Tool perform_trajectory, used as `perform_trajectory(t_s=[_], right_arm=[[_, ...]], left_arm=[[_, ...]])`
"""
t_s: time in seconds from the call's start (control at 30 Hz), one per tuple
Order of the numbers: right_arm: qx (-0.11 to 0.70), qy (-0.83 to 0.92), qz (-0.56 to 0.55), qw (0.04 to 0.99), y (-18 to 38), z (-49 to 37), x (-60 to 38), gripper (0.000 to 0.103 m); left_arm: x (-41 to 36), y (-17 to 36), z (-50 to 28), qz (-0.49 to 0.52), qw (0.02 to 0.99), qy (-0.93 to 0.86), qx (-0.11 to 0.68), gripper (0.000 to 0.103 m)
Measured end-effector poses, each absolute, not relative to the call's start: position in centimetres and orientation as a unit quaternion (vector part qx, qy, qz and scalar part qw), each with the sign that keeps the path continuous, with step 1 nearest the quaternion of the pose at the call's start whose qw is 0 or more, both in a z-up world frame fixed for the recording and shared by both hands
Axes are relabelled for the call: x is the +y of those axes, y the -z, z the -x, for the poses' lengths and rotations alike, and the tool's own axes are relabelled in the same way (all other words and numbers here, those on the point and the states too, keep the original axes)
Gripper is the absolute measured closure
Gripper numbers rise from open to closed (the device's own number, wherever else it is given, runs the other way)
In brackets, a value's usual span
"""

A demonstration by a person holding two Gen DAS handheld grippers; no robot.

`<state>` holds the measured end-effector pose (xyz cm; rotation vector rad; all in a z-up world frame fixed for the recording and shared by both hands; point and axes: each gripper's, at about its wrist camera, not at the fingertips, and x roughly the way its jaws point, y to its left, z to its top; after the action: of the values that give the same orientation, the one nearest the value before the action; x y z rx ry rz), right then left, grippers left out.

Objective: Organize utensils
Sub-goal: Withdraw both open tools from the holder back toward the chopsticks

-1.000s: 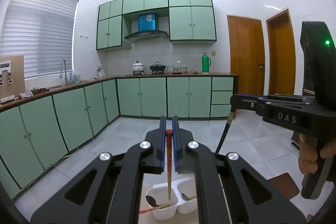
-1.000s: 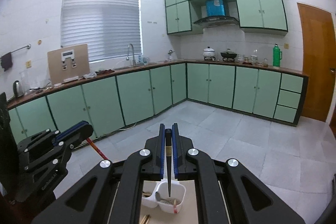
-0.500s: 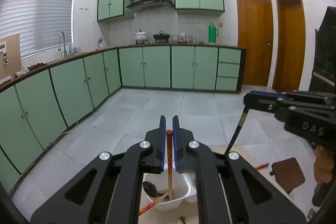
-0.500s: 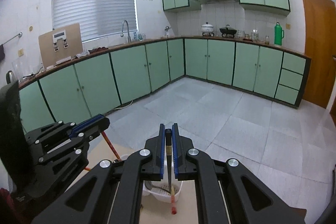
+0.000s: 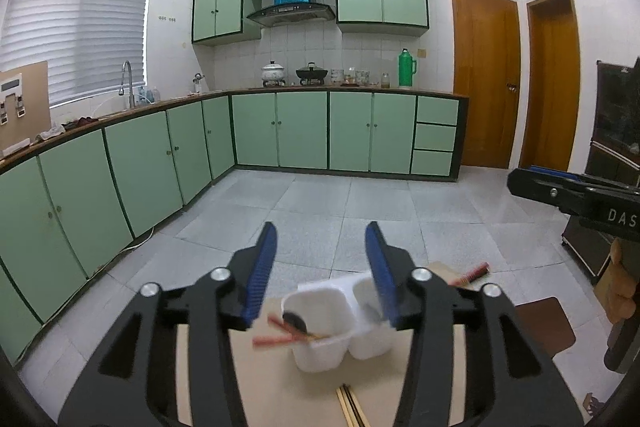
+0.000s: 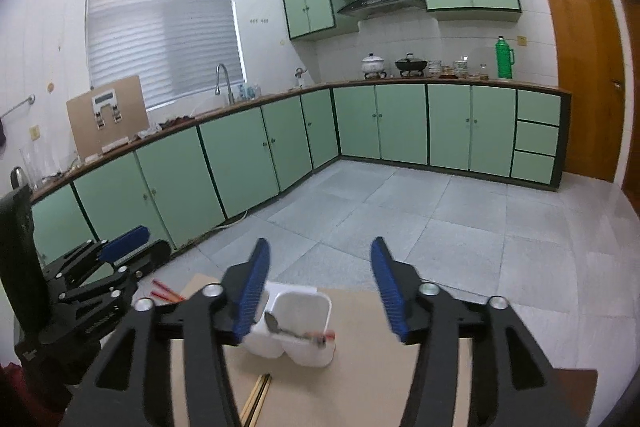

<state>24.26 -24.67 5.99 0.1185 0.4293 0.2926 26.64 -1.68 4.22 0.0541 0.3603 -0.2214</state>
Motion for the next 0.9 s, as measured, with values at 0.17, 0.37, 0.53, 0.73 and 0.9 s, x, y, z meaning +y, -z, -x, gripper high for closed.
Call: perform_trajectory(t_s=[0.17, 0.37, 0.53, 0.73, 0.9], right_arm=[[0.206, -0.138, -0.072, 0.966, -3.9, -19.9, -25.5, 0.029], [0.222, -0.115, -0.065, 0.966, 0.6, -15.7, -24.8, 0.021], [0.257, -0.102, -0.047, 0.960, 4.9, -13.4, -23.4, 0.019], [0.286, -0.088, -0.027, 0.954, 9.1, -11.3, -21.8, 0.019], [0.310, -0.088, -0.024, 0.946, 11.7, -10.4, -20.5, 0.019]], left_arm=[[-0.9, -2.1, -21.8, -0.026, 0.976, 0.109, 0.186, 0.047], [0.3, 3.6, -17.5, -0.015, 0.962, 0.111, 0.248, 0.040], [1.6, 8.6, -15.1, -0.021, 0.947, 0.098, 0.307, 0.040], [3.4, 12.4, -13.8, -0.010, 0.935, 0.074, 0.347, 0.040], [3.6, 14.0, -13.2, -0.022, 0.930, 0.067, 0.361, 0.040]])
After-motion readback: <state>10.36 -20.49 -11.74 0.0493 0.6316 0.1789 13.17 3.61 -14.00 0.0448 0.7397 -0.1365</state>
